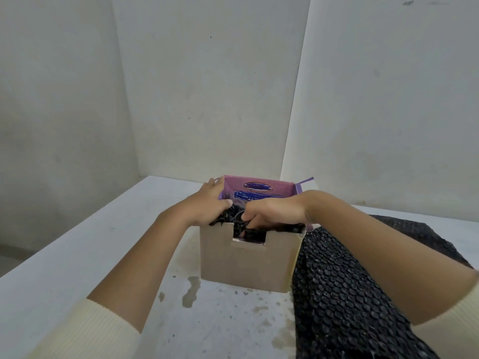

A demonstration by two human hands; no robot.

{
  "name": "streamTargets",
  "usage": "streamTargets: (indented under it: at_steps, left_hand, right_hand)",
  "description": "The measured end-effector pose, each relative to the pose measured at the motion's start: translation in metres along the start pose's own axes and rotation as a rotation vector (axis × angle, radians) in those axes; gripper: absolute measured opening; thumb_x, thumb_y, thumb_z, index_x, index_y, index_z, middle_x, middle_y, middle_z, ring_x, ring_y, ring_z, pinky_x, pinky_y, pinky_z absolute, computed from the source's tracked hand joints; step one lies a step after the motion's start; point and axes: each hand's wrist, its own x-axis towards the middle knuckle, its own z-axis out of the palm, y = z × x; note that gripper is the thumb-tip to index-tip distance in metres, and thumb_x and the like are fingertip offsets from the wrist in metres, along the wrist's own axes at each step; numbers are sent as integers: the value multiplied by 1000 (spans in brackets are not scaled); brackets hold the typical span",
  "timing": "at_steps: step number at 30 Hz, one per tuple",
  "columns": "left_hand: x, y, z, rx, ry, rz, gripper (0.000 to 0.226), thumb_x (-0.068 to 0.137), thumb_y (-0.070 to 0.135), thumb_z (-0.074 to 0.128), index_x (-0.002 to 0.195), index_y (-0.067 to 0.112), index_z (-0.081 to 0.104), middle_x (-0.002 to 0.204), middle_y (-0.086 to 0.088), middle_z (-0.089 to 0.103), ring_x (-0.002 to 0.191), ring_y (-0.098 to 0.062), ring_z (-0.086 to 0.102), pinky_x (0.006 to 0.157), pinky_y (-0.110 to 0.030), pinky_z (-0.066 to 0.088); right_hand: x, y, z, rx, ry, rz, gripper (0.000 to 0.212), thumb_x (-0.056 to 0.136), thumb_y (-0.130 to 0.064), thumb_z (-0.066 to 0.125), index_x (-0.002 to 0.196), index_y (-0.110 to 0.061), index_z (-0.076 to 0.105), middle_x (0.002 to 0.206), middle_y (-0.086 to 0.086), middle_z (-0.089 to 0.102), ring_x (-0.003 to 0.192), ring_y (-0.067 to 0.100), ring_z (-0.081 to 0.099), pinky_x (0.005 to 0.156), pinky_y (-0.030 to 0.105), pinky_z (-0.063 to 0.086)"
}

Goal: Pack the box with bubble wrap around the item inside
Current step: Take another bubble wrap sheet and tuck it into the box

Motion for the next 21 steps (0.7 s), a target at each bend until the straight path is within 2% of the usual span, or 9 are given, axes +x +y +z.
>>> streamTargets:
  at_steps: [4, 8, 13, 14, 15, 16, 17, 19, 21]
  left_hand:
    - [-3, 4, -1, -55, 12, 32, 59, 99, 23, 34, 150, 21, 2, 159, -3, -1, 147, -15, 1, 115, -31, 10]
    - [-4, 1, 0, -125, 0, 11, 60, 100, 24, 33, 150, 23, 0, 160, 1, -4, 147, -12, -1, 116, -29, 6]
    - [-1, -4, 0, -263, 12, -49, 59, 99, 24, 33, 149, 26, 1, 158, 4, 12, 144, -15, 16, 105, -26, 21]
    - [-1, -5, 0, -286, 19, -60, 60, 99, 26, 33, 150, 28, 1, 158, 4, 11, 145, -16, 16, 107, -27, 21]
    - [-2, -6, 0, -306, 26, -69, 59, 99, 27, 33, 150, 29, 2, 158, 4, 11, 145, -17, 16, 107, -27, 21]
    - [-3, -5, 0, -322, 32, -70, 58, 99, 27, 33, 150, 27, 4, 158, 4, 13, 144, -16, 17, 105, -26, 22]
    - [-4, -4, 0, -331, 36, -67, 56, 100, 25, 33, 150, 25, 8, 157, 3, 18, 143, -16, 20, 100, -24, 24]
    - [-4, -3, 0, -324, 42, -52, 51, 100, 22, 32, 149, 22, 14, 154, 1, 25, 140, -17, 25, 90, -18, 23]
    - [-3, -2, 0, -305, 44, -45, 53, 100, 22, 32, 149, 22, 11, 156, 2, 21, 142, -16, 23, 96, -20, 23]
  right_hand:
    - [13, -2, 11, 27, 58, -56, 53, 96, -41, 31, 146, -23, 26, 151, 1, 32, 139, 12, 30, 107, 28, 19]
    - [4, 1, -6, 70, 60, -108, 41, 83, -44, 32, 96, -26, 67, 99, 6, 68, 92, 28, 63, 77, 35, 47]
    - [5, -3, -9, 281, -96, -171, 58, 91, -33, 15, 141, -19, 38, 143, 9, 46, 132, 30, 42, 100, 38, 37]
    - [14, -6, -5, 304, -99, -170, 57, 91, -30, 17, 140, -12, 40, 137, 14, 51, 128, 25, 45, 97, 33, 35]
    - [22, -9, -2, 299, -86, -169, 52, 90, -25, 23, 129, -2, 49, 136, 2, 42, 116, 21, 54, 87, 28, 38]
    - [32, -12, 1, 267, -65, -169, 42, 88, -21, 29, 106, 7, 55, 87, 8, 32, 82, 25, 54, 74, 27, 38]
    - [40, -15, 3, 234, -63, -149, 30, 84, -17, 32, 86, 2, 55, 79, 20, 45, 70, 28, 43, 67, 28, 35]
    - [52, -21, 9, 195, -33, -88, 25, 80, -22, 36, 85, -6, 55, 84, 18, 48, 77, 29, 40, 73, 33, 34]
    - [54, -22, 12, 187, 3, -70, 30, 83, -26, 36, 94, -8, 56, 89, 17, 53, 80, 28, 46, 76, 35, 37]
